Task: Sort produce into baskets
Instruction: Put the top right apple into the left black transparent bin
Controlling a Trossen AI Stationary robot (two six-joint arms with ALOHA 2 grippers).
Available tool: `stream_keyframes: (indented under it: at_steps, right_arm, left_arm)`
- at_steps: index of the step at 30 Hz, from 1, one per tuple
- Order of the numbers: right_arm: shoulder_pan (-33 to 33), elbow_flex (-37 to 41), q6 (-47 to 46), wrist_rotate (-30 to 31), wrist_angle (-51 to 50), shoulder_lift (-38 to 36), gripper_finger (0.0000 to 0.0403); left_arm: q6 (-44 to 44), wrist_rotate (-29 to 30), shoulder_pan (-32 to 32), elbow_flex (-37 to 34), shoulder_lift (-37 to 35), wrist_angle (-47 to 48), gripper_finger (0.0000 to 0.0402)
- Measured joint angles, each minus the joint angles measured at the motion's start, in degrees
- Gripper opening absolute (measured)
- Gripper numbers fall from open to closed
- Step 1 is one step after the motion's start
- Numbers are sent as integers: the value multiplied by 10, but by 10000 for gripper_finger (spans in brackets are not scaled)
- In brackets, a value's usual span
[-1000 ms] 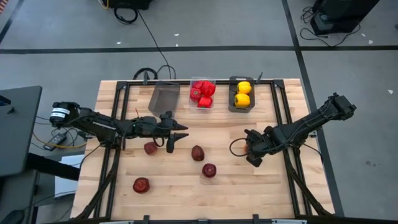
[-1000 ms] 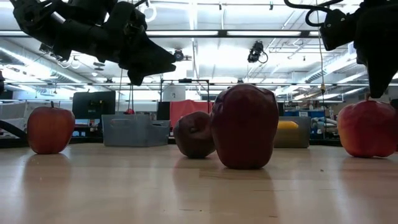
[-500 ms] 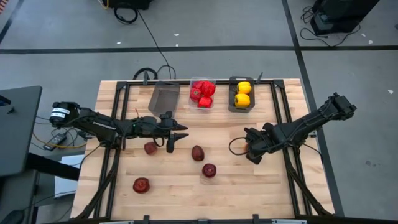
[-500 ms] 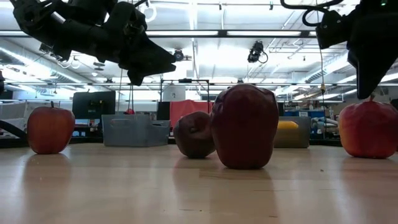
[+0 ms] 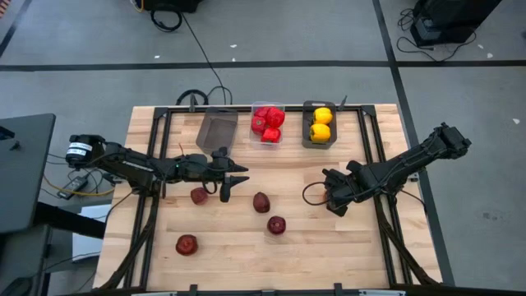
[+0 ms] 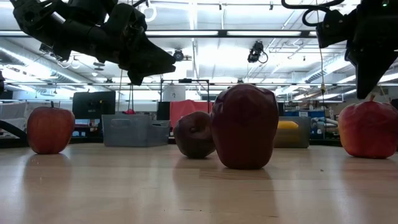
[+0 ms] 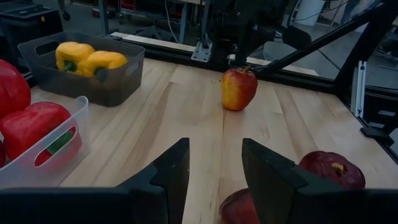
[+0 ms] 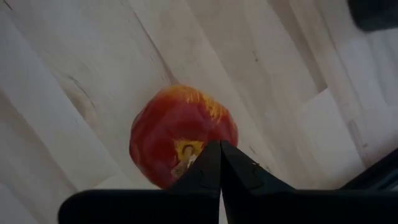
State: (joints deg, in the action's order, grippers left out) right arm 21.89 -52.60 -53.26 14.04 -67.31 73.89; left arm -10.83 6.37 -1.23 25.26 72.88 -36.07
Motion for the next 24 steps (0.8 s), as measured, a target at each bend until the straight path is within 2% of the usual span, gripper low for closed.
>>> stream_keyframes:
  at_steps: [5, 10, 20, 24]
  right_arm:
    - [0, 0, 5, 17, 0, 0, 5]
    - [0, 0, -4, -5, -9, 0, 18]
    - [0, 0, -5, -23, -19, -20, 166]
    - [0, 0, -6, -47, -12, -19, 194]
  left_arm:
    - [1, 0, 0, 0, 0, 8, 152]
    - [1, 0, 0, 0, 0, 17, 152]
    - [3, 0, 0, 0, 0, 17, 152]
    - [13, 0, 0, 0, 0, 17, 152]
